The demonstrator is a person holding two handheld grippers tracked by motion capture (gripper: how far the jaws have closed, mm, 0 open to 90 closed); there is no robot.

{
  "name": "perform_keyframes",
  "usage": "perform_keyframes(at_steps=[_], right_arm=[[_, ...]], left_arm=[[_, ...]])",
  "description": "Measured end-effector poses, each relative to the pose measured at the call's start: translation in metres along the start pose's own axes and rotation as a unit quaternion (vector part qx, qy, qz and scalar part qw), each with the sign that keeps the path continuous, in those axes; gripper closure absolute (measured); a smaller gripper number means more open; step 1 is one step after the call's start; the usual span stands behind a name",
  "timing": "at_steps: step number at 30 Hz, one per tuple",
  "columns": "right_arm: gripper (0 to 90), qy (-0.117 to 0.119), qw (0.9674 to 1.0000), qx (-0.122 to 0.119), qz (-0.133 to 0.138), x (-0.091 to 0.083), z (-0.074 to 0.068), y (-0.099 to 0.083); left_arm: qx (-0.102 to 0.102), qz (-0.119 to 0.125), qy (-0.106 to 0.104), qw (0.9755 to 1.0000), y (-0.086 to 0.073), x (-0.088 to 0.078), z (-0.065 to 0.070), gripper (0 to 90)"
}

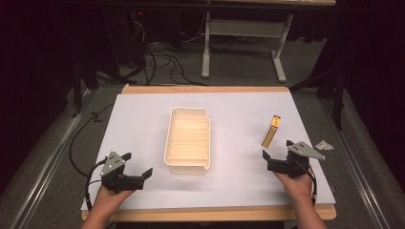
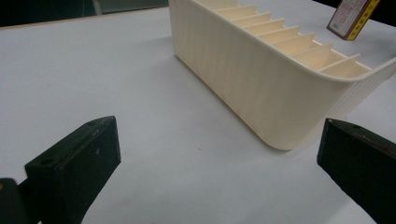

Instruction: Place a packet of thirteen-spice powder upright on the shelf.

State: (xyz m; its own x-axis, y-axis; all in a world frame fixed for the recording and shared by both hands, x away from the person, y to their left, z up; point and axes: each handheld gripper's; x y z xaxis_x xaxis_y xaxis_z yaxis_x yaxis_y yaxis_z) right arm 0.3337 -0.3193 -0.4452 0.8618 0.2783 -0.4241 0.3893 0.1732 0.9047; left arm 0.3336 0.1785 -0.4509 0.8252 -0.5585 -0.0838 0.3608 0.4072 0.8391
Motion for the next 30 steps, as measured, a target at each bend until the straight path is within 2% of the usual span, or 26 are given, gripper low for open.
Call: perform_keyframes(at_steps=[5,9,12,15,22,30], right_arm=[[0.1,-0.006,0.9999,0.009,-0.001,0.004,0.003,0.005],[0.1,-0.009,0.9999,0.012,0.001,0.007,0.005,0.01],[0.2,-0.019,0.9997,0.011,0.004,0.011,0.009,0.016],[0.0,-0.021,0.9995,0.022,0.006,0.016,0.013,0.019],[0.1,-0.025,0.9995,0.017,0.0,0.025,0.015,0.025],[0.5,-0.033,0.9991,0.025,-0.003,0.037,0.016,0.031]], left_arm=[[-0.007,0.002,0.0,1.0,0.001,-0.001,-0.001,0.1],[-0.006,0.0,0.0,1.0,0.0,-0.002,0.0,0.2],[-0.004,-0.003,-0.004,1.0,-0.001,-0.003,0.001,0.2],[-0.005,-0.004,-0.006,1.0,-0.001,-0.002,0.002,0.1],[0.0,-0.007,-0.007,0.9999,-0.001,0.0,0.002,0.3],[0.002,-0.006,-0.011,0.9999,-0.002,-0.001,0.006,0.7]])
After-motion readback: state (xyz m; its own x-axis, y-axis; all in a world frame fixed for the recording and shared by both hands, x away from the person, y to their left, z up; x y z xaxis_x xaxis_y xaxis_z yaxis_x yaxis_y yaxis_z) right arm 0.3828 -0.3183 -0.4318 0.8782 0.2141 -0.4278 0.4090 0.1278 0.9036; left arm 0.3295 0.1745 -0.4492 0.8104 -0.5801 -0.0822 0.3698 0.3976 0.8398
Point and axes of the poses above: each handheld gripper's, and its own axes: x roughly forward along the jaws, y roughly out of its top, z roughly to its right, and after that the axes turned 2 degrees about -x, right-handed
